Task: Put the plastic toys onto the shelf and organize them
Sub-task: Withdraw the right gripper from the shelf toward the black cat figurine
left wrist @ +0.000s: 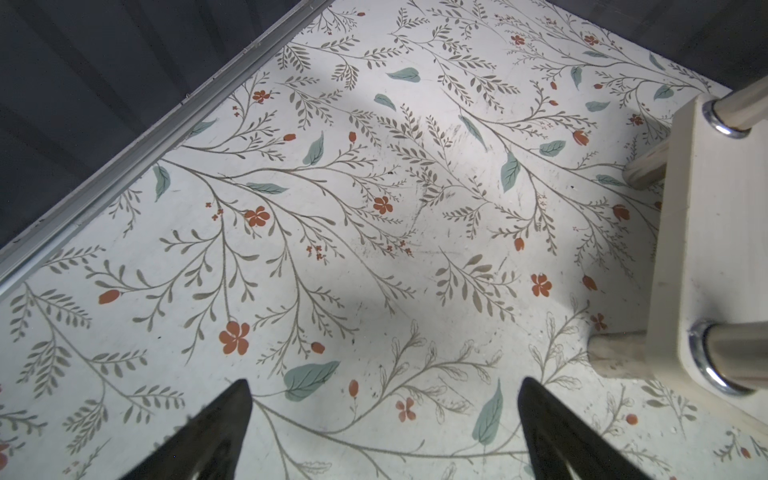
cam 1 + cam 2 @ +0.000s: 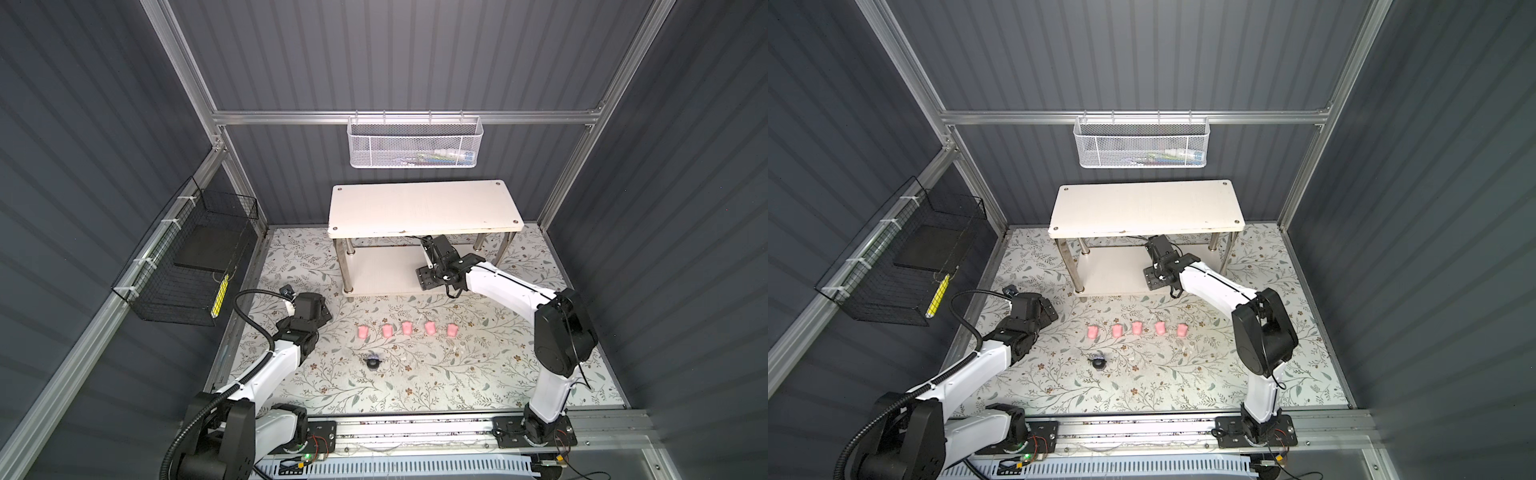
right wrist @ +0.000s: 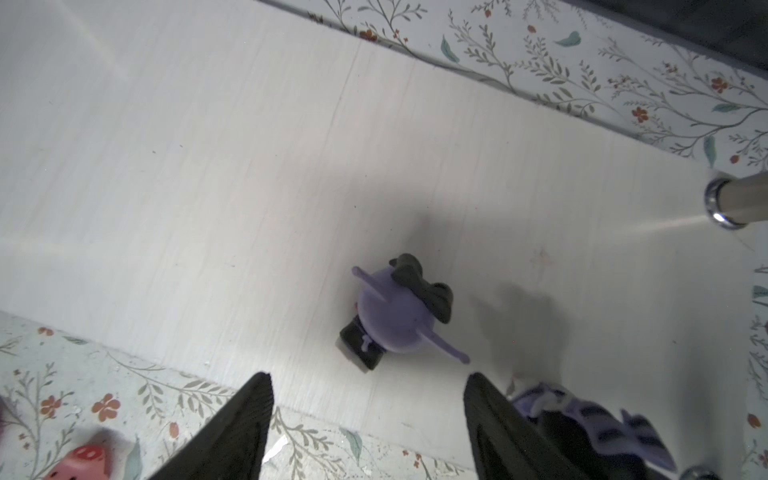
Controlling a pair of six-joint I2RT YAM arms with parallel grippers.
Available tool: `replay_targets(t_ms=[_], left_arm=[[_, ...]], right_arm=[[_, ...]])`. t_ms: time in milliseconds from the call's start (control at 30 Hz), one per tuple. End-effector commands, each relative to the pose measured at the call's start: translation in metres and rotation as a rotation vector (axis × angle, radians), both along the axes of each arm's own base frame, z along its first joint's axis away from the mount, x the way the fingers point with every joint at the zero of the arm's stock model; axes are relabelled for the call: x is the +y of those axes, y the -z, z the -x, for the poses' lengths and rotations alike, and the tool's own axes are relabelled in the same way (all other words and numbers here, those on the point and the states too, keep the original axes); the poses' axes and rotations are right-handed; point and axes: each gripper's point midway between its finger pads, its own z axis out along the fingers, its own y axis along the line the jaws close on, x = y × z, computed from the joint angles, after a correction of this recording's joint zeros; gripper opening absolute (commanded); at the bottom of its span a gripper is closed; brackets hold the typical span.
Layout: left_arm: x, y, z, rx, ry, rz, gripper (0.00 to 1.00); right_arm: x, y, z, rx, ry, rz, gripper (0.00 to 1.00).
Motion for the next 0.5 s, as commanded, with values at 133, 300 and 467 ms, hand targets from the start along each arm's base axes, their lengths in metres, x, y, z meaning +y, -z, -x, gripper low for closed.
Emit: replay_targets(t_ms=[133,300,467], left_arm=[[0.001,-0.003,-0.001,-0.013,-0.010,-0.003,1.00],[0.002,-0.003,0.001,-0.015,-0.010,-0.003,1.00],[0.003,-0.005,0.002,-0.018,-0.012,-0.004,1.00]], right_arm=[[0.007,-0.018,0.008,-0.075,-0.003,-0.068,0.77],[0.007,-0.017,0.020,-0.073,-0.008,-0.077,0.78],[0.010,-0.027,0.033,-0.110,-0.022,-0.098,0.78]])
